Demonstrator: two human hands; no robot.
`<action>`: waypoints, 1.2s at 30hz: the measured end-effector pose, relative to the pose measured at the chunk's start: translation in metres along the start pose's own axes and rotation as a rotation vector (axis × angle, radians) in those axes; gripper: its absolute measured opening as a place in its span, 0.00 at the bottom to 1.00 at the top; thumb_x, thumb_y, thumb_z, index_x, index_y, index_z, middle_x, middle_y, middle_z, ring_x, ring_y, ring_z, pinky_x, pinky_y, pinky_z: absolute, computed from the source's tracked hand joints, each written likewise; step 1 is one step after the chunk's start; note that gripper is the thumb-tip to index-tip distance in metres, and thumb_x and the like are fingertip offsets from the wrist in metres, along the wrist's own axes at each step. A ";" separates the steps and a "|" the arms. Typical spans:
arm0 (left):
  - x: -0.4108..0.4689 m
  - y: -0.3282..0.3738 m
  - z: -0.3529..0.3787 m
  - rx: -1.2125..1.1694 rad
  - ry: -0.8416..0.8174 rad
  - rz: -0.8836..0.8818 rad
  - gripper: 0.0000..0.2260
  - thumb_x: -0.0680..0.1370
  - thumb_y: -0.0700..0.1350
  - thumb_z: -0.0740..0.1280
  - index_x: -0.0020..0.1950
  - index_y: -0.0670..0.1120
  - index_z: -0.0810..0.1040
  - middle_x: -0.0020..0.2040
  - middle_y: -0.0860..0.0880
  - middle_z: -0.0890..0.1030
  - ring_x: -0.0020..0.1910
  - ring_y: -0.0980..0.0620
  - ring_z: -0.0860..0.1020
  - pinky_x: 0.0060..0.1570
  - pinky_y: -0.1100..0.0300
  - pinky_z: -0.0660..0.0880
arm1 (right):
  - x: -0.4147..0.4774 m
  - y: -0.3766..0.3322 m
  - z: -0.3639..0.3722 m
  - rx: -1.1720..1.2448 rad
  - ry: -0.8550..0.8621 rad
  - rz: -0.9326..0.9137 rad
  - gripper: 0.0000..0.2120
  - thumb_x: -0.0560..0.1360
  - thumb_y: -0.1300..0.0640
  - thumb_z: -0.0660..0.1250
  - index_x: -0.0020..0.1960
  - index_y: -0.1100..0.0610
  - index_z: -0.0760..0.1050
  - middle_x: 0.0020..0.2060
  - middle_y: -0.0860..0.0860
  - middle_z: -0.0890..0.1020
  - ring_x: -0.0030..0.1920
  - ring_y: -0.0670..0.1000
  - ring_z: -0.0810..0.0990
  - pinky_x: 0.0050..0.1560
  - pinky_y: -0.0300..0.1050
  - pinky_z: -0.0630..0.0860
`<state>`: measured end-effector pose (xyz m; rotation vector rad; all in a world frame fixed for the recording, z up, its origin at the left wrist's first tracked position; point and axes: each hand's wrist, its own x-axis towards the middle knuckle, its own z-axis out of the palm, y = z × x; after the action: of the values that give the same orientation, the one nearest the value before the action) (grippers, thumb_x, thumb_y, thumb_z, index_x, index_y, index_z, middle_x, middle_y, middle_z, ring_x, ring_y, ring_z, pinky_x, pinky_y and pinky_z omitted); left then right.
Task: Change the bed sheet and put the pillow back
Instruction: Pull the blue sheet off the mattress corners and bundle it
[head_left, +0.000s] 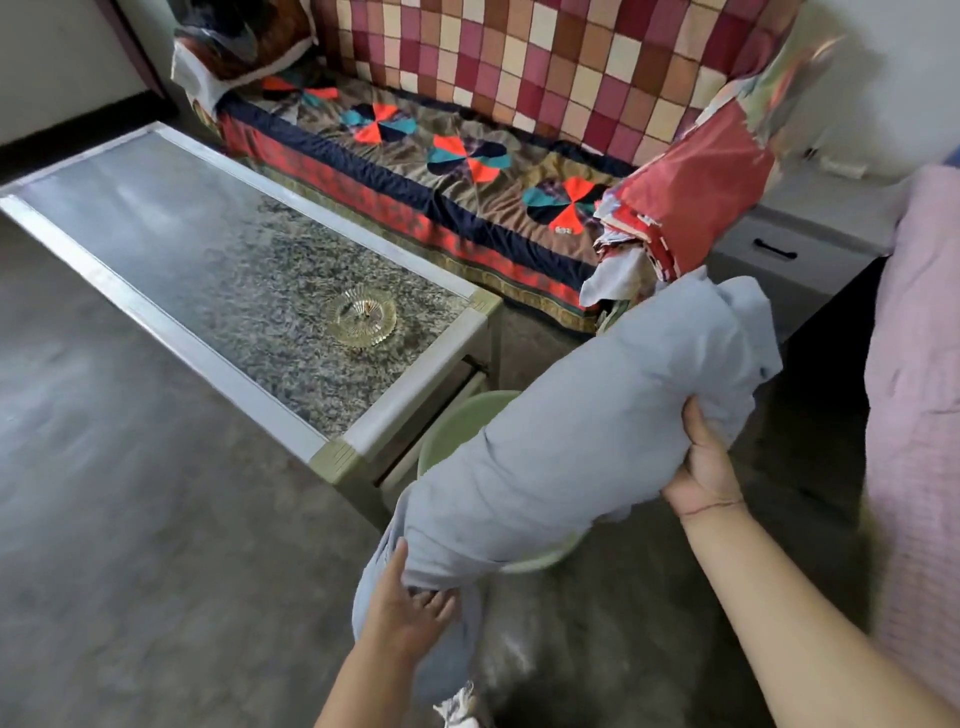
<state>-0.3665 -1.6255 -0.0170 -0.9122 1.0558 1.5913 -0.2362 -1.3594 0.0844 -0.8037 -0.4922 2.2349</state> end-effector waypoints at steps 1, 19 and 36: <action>0.008 0.011 0.014 0.046 -0.012 0.009 0.32 0.76 0.58 0.67 0.75 0.44 0.65 0.71 0.42 0.70 0.68 0.43 0.70 0.63 0.50 0.69 | 0.015 0.005 0.007 0.004 -0.001 0.008 0.18 0.83 0.49 0.55 0.52 0.47 0.84 0.56 0.50 0.83 0.54 0.53 0.83 0.45 0.52 0.81; 0.143 0.175 0.251 0.820 -0.371 0.453 0.24 0.75 0.71 0.55 0.56 0.58 0.81 0.53 0.63 0.83 0.56 0.63 0.77 0.65 0.59 0.67 | 0.198 0.041 0.037 -0.220 -0.274 0.414 0.30 0.52 0.49 0.85 0.52 0.55 0.85 0.53 0.53 0.84 0.54 0.51 0.83 0.48 0.46 0.81; 0.259 0.159 0.234 0.714 -0.314 0.470 0.25 0.70 0.63 0.69 0.60 0.49 0.79 0.52 0.49 0.85 0.51 0.52 0.83 0.47 0.59 0.79 | 0.350 0.071 -0.023 -0.457 -0.530 0.503 0.25 0.60 0.47 0.81 0.54 0.55 0.84 0.51 0.53 0.85 0.52 0.51 0.84 0.50 0.46 0.80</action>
<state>-0.5976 -1.3464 -0.1429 0.0728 1.5253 1.4759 -0.4521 -1.1524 -0.1116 -0.5832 -1.1956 2.8676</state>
